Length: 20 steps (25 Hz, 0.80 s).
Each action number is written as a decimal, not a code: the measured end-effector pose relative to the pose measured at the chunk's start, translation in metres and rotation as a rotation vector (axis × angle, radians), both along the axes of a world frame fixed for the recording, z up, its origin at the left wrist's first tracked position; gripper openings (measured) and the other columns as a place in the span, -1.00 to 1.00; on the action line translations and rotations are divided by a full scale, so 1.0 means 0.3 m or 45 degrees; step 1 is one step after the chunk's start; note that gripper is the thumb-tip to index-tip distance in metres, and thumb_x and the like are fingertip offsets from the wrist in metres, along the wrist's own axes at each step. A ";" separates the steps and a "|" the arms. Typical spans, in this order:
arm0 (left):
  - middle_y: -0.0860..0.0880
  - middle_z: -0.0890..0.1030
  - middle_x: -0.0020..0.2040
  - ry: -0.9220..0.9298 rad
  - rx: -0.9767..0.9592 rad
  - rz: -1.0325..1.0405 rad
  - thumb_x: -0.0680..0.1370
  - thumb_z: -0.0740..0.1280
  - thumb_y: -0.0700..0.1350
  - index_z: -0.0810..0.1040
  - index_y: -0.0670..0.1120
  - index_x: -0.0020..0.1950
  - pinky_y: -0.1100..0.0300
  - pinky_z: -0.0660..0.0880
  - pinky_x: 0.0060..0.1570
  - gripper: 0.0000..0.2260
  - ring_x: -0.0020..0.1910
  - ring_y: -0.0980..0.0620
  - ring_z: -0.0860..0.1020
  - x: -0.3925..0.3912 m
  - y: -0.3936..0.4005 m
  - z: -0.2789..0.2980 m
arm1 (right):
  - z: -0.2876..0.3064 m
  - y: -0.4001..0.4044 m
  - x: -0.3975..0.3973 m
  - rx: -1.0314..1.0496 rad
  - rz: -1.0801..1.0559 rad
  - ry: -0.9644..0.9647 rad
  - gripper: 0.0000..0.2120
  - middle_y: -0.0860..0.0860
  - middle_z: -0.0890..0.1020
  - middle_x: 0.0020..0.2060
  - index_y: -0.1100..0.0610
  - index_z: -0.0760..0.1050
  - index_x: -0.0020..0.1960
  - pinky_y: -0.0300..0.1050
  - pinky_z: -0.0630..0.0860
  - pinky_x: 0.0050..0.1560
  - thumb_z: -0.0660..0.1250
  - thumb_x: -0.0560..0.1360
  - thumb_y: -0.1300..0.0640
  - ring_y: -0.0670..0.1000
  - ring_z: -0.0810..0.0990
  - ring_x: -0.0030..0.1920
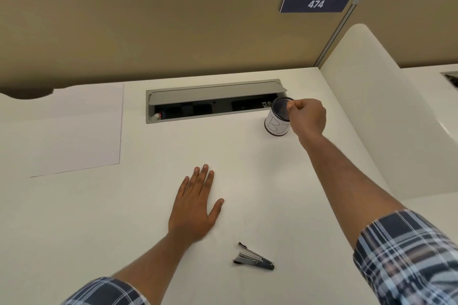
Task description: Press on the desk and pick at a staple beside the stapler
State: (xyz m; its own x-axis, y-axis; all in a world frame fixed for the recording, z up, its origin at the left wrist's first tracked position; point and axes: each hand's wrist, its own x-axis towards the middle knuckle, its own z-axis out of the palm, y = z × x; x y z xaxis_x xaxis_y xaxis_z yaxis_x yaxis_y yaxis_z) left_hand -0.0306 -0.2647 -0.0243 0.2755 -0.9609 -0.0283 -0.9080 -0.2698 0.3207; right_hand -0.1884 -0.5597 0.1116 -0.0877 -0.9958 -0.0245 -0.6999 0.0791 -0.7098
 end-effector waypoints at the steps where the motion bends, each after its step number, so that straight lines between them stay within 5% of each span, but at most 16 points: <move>1: 0.07 -0.05 0.67 0.005 0.000 -0.002 0.64 0.08 0.24 0.00 0.01 0.66 0.00 0.02 0.59 -0.35 0.65 0.08 -0.10 -0.001 -0.001 0.000 | -0.002 -0.018 0.002 -0.009 0.048 0.101 -0.85 0.01 0.71 -0.14 0.06 0.72 -0.03 -0.16 0.42 -0.13 0.37 0.55 0.11 0.07 0.58 -0.14; 8: 0.08 -0.08 0.67 -0.015 0.031 -0.003 0.64 0.04 0.25 -0.03 0.02 0.66 -0.01 0.03 0.59 -0.35 0.64 0.09 -0.13 0.002 -0.002 0.002 | -0.017 -0.086 0.010 0.027 0.147 0.333 -0.82 0.11 0.74 -0.02 0.08 0.72 0.01 -0.16 0.37 -0.10 0.33 0.56 0.17 0.11 0.51 -0.14; 20: 0.08 -0.07 0.67 -0.021 0.009 -0.017 0.64 0.06 0.25 -0.01 0.02 0.66 0.00 0.01 0.59 -0.35 0.64 0.08 -0.12 0.002 -0.004 0.004 | -0.011 0.021 -0.008 0.000 0.095 0.121 -0.82 0.06 0.77 -0.04 0.08 0.75 0.00 -0.07 0.59 0.04 0.38 0.50 0.18 0.13 0.70 0.03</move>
